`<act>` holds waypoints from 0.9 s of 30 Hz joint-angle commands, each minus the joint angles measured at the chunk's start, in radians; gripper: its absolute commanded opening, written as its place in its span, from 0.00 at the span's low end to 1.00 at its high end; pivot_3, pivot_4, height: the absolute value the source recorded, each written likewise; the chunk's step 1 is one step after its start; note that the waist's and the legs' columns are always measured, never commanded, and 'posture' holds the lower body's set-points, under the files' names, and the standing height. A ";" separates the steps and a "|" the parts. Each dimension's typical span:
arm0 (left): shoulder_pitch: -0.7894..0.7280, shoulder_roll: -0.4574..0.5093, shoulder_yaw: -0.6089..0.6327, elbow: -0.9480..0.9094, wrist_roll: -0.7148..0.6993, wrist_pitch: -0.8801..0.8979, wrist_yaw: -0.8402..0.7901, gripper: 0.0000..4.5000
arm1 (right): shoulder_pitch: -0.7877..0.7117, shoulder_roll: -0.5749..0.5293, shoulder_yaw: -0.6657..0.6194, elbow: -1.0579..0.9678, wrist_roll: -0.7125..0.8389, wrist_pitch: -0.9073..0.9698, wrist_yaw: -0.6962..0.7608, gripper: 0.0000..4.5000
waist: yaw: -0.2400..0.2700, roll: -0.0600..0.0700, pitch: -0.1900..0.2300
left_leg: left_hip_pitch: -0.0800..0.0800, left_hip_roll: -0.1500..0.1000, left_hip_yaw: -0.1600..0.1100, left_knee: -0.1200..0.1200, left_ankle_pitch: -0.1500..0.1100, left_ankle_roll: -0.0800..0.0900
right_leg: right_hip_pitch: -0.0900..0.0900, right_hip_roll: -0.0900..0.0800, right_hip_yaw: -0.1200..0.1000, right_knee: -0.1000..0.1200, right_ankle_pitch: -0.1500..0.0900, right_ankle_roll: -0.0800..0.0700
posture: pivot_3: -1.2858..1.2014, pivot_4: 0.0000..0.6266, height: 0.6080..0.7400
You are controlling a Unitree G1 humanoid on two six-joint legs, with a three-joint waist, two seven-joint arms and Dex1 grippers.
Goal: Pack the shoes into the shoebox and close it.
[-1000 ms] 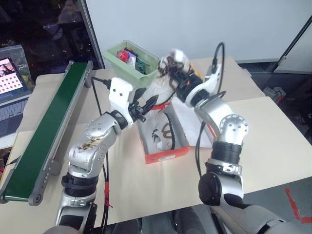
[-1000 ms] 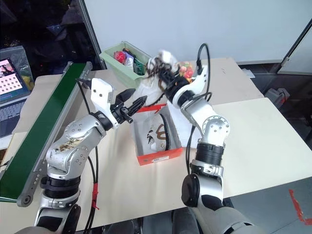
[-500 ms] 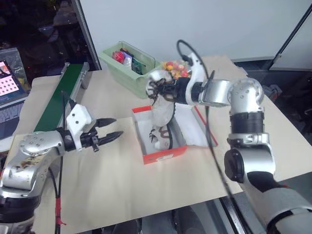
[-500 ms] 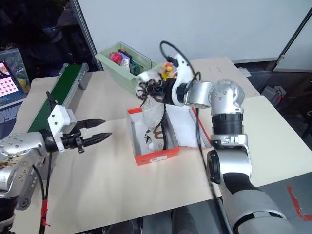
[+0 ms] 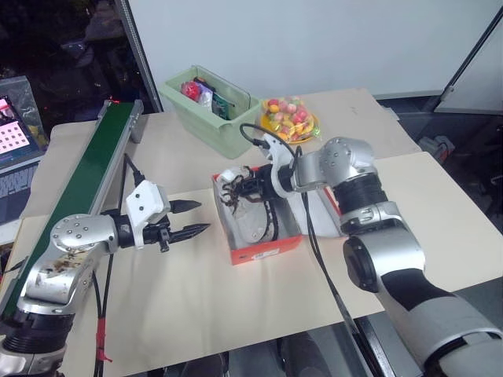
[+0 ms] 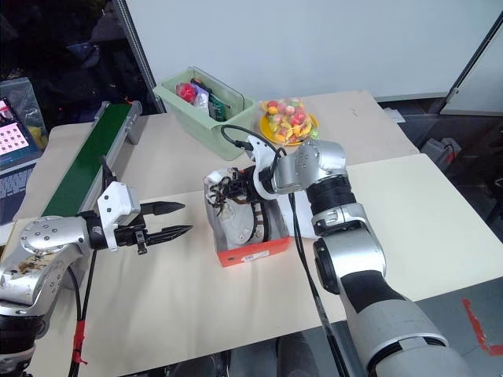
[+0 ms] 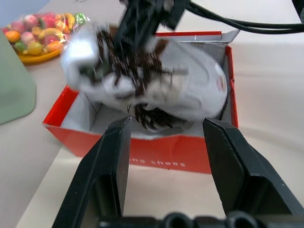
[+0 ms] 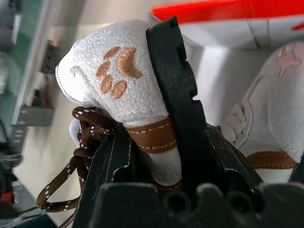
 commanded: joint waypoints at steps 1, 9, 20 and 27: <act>-0.004 0.001 0.018 -0.040 -0.004 -0.003 0.018 0.56 | -0.036 0.036 0.011 0.056 -0.065 -0.085 0.057 0.36 | 0.000 0.000 0.000 | 0.000 0.000 0.000 0.000 0.000 0.000 | 0.000 0.000 0.000 0.000 0.000 0.000 | 0.52 0.24 1.00; 0.026 -0.002 0.017 -0.084 -0.002 0.004 0.049 0.56 | -0.053 0.140 0.028 0.301 -0.232 -0.322 0.119 0.36 | -0.002 0.000 0.000 | 0.001 0.000 0.000 0.000 0.000 0.000 | 0.000 0.000 0.000 0.000 0.000 0.000 | 0.52 0.24 1.00; 0.016 0.000 0.017 -0.088 -0.001 0.008 0.063 0.57 | -0.054 0.176 0.051 0.425 -0.389 -0.454 0.197 0.63 | -0.011 0.000 -0.001 | 0.015 0.001 0.001 -0.001 0.000 0.000 | 0.009 0.000 0.001 0.000 0.000 -0.001 | 0.52 0.24 1.00; 0.007 -0.002 0.007 -0.074 0.007 0.001 0.062 0.57 | -0.101 0.170 0.002 0.416 -0.407 -0.459 0.211 0.99 | -0.020 0.000 -0.001 | 0.015 0.001 0.000 -0.001 0.000 0.000 | 0.009 0.000 0.001 0.000 0.001 -0.001 | 0.52 0.24 1.00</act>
